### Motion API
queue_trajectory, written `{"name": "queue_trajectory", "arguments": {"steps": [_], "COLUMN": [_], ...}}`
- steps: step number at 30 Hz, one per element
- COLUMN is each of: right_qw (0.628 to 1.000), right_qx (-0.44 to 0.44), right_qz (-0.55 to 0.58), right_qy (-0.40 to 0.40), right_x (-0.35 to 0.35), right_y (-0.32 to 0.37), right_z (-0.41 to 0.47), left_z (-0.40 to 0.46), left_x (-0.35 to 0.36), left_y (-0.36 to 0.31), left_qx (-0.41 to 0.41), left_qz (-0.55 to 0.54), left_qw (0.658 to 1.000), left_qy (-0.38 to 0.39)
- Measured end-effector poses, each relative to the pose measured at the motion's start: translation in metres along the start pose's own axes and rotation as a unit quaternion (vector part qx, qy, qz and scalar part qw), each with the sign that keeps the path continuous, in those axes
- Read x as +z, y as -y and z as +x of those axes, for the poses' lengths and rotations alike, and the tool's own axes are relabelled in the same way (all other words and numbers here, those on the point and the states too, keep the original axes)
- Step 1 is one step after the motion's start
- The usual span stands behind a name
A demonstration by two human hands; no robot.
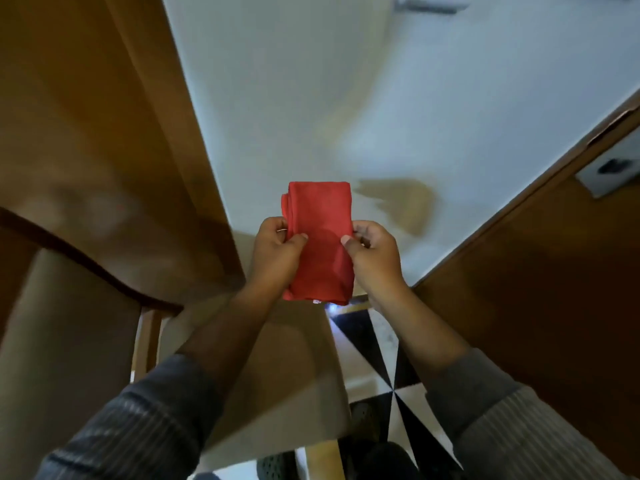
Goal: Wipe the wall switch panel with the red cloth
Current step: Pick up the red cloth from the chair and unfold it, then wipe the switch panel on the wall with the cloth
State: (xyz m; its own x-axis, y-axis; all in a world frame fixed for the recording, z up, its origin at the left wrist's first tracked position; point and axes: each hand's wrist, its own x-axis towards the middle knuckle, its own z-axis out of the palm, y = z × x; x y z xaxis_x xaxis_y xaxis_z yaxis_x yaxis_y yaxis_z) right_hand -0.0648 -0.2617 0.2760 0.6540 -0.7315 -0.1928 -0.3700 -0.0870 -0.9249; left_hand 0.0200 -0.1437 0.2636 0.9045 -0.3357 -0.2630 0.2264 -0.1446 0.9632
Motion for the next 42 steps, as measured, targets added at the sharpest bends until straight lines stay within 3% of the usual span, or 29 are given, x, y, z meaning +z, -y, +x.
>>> {"name": "queue_trajectory", "arguments": {"steps": [13,17,22,30,35,38,42], "right_qw": [0.963,0.923,0.841,0.788,0.763,0.756,0.752], "right_qx": [-0.246,-0.355,-0.49,-0.561,-0.513,-0.49,-0.476], "right_qz": [0.074,0.071,-0.012,-0.081,-0.187,-0.266,-0.304], "right_qy": [-0.085,-0.131,-0.23,-0.241,-0.347,-0.345,-0.34], "right_x": [-0.126,-0.171,-0.209,-0.22,-0.214,-0.2,-0.173], "right_y": [0.081,0.103,0.129,0.159,0.169,0.174,0.179], "right_z": [0.063,0.088,0.135,0.192,0.206,0.203,0.209], "left_z": [-0.01,-0.006,0.007,0.039,0.041,0.029,0.014], "left_x": [0.116,0.163,0.212,0.239,0.232,0.215,0.19], "left_y": [-0.143,-0.18,-0.223,-0.246,-0.252,-0.259,-0.294], "left_qx": [0.178,0.242,0.292,0.335,0.37,0.374,0.426], "left_qz": [-0.026,-0.037,-0.028,0.026,0.211,0.376,0.339], "left_qw": [0.984,0.97,0.956,0.939,0.892,0.817,0.773], "left_qy": [0.005,0.001,-0.013,-0.074,-0.149,-0.225,-0.326]}}
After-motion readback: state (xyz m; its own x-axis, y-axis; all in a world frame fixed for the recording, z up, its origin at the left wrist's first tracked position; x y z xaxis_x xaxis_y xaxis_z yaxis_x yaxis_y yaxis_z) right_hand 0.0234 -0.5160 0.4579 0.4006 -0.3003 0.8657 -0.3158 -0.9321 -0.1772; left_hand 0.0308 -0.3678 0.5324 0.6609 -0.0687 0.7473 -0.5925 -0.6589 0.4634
